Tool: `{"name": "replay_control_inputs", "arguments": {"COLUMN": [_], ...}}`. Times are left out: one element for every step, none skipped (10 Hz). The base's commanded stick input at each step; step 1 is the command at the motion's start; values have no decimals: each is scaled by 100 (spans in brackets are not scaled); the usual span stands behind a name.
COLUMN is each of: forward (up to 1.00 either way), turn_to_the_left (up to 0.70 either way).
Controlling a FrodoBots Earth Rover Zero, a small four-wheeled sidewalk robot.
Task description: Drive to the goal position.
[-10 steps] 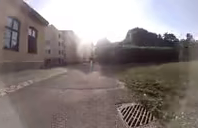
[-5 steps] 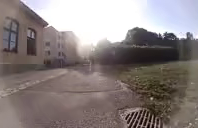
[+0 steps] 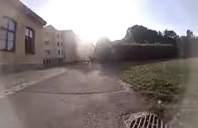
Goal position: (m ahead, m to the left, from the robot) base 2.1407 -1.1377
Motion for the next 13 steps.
{"name": "replay_control_inputs", "arguments": {"forward": [44,44,44,44,44,44,44,44,44,44,44,44,44], "turn_to_the_left": [3,3,3,3,3,3,3,3,3,3,3,3,3]}}
